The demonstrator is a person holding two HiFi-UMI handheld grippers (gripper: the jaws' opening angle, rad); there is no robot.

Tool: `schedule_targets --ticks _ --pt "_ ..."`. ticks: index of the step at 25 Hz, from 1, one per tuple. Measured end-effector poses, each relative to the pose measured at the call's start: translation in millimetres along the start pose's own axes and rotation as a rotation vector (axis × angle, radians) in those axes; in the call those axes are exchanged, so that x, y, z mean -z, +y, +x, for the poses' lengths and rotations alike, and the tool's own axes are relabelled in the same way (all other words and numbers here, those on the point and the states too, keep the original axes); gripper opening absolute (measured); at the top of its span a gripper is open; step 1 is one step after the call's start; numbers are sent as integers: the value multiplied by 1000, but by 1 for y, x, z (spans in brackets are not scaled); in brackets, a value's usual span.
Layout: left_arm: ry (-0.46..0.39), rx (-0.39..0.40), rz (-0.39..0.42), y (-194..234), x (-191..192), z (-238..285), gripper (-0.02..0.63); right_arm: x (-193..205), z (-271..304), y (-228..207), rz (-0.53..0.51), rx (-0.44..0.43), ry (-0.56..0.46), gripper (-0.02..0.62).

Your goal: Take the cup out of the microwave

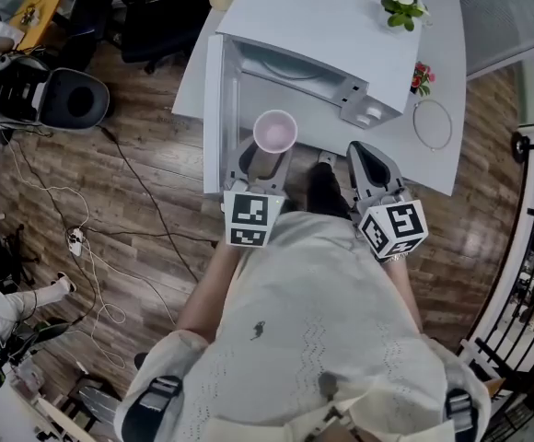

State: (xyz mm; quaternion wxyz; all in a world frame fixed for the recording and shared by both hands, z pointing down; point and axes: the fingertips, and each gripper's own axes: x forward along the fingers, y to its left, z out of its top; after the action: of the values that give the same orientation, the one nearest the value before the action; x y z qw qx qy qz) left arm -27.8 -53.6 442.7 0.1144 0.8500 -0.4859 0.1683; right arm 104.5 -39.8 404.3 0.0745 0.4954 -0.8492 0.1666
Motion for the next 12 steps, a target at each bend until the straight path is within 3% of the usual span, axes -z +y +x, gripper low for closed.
schedule_targets --ticks 12 --pt "-73 -31 0 14 -53 -14 236 -39 -17 -23 -43 73 -82 9"
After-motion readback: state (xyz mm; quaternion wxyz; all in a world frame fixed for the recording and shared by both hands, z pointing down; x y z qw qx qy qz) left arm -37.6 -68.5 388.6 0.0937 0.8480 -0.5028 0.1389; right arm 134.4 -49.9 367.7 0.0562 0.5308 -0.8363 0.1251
